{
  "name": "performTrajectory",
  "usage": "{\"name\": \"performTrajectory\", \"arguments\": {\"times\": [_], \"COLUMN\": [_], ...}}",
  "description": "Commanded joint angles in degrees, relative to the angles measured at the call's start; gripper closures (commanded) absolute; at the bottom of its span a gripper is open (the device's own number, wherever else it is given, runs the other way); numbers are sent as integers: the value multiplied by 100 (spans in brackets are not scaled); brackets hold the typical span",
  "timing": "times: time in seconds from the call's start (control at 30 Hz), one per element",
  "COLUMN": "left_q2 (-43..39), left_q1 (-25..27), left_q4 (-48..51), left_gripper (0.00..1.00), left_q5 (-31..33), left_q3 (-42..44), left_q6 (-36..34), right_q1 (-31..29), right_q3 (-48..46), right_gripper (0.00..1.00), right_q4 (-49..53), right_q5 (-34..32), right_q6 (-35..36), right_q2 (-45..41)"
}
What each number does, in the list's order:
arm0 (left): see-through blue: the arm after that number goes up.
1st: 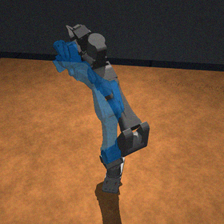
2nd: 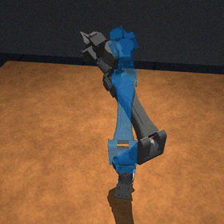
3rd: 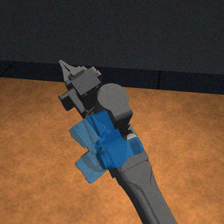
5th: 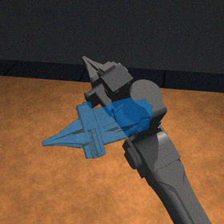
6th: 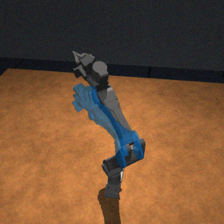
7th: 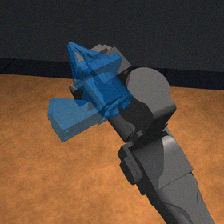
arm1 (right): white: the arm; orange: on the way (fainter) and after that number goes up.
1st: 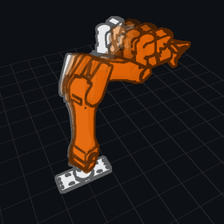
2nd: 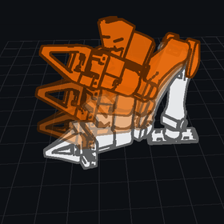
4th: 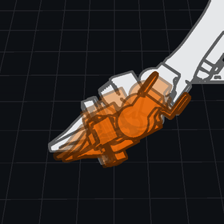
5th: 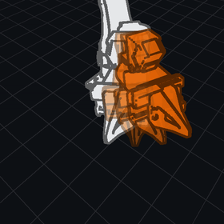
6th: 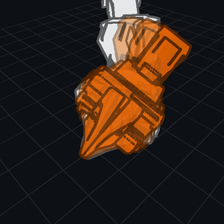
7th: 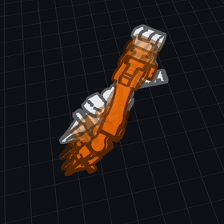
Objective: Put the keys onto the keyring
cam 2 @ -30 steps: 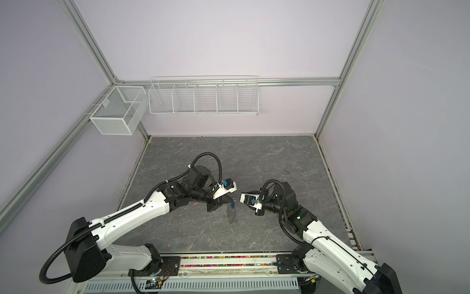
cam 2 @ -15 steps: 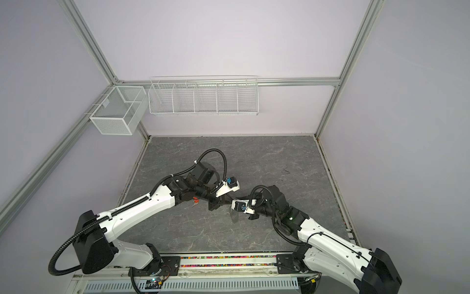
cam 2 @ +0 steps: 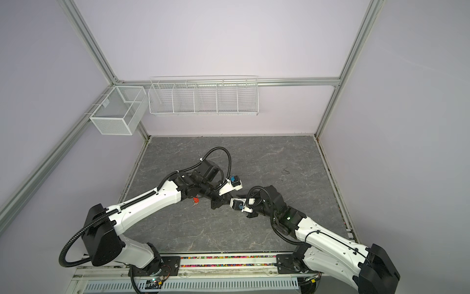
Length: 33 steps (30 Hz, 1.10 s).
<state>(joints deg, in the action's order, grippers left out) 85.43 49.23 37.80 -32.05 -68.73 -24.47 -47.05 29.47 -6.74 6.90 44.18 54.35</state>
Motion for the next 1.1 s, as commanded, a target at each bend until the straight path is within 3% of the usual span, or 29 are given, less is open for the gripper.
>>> {"name": "performTrajectory", "arguments": {"times": [0.0, 0.27, 0.43, 0.67, 0.83, 0.93, 1.07], "left_q2": [35, 28, -214, -1313, -2068, -2072, -1883], "left_q1": [27, 25, 21, 20, 24, 17, 19], "left_q4": [77, 189, 76, -2162, -3753, -3792, -3640], "left_gripper": [100, 100, 76, 74, 74, 74, 73], "left_q5": [-267, -141, 310, 935, 1132, 1188, 694], "left_q3": [-254, -356, -167, 1311, 2282, 2211, 1994], "left_q6": [-79, -287, -207, 256, 224, 151, 188], "right_q1": [-78, -72, -44, 53, 111, 181, 215], "right_q3": [-138, -164, -262, -273, -91, 70, 322], "right_gripper": [81, 93, 93, 93, 93, 93, 93], "right_q4": [-175, -119, -432, -702, -608, -459, -199], "right_q5": [129, 126, -134, -173, 20, 172, 257], "right_q6": [121, -161, -770, -1447, -1527, -1524, -1479], "right_q2": [-12, -53, -267, -512, -557, -535, -455]}}
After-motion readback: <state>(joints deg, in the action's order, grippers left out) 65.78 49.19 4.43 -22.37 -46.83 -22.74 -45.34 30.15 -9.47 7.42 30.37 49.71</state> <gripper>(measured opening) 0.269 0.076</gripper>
